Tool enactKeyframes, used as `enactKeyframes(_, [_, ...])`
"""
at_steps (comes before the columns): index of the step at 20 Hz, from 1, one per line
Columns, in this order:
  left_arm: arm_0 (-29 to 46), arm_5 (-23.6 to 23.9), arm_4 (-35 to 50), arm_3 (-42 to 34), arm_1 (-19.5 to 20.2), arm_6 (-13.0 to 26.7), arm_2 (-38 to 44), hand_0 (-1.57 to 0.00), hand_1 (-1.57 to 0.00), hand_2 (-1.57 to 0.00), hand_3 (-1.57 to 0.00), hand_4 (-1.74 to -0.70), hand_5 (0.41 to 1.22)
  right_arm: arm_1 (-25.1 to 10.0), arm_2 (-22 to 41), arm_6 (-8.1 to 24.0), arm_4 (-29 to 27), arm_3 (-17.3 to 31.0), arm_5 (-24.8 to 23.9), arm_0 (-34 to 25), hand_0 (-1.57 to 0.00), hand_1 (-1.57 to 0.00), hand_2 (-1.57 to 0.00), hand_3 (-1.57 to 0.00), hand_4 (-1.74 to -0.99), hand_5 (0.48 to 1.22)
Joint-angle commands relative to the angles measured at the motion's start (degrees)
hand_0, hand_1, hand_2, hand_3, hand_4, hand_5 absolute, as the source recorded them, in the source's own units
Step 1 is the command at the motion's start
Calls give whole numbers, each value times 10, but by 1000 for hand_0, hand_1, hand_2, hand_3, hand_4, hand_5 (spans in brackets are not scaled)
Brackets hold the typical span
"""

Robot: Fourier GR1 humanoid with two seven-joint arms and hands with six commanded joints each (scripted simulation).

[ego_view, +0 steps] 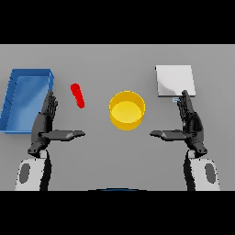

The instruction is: Pick up the red beaker and tilt it to pour out 1 green nut into yellow bowl. Pick up the yellow bowl and place it on the metallic measuring scale.

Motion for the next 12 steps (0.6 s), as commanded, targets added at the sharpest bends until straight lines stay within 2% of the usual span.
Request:
enactKeyframes(1, [-1, 1, 0, 1, 0, 1, 0, 1, 1, 1, 1, -1204, 652, 0, 0, 0, 0, 0, 0, 1, 1, 1, 1, 1, -1245, 681])
enactKeyframes(6, [-4, 5, -4, 1, -5, -2, -4, 1, 1, 1, 1, -1204, 652, -4, -1, 0, -2, -5, 3, 5, 1, 1, 1, 1, -1245, 681])
enactKeyframes(7, [10, 3, -35, -16, 10, 2, -25, 1, 1, 1, 1, -1204, 652, -29, 22, -47, 56, -27, -7, 28, 1, 1, 1, 1, -1245, 681])
enactKeyframes(8, [24, -1, -50, -39, 20, 0, -38, 1, 1, 1, 1, -1207, 649, -40, 39, -69, 93, -41, -16, 44, 1, 1, 1, 1, -1242, 678])
enactKeyframes(10, [40, -3, -69, -64, 27, 13, -54, 1, 1, 1, 1, -1218, 654, -46, 60, -75, 133, -65, -24, 63, 1, 1, 1, 1, -1235, 679])
enactKeyframes(12, [40, 0, -81, -73, 27, 31, -64, 1, 1, 1, 1, -1224, 660, -44, 71, -58, 150, -78, -29, 67, 1, 1, 1, 1, -1235, 678])
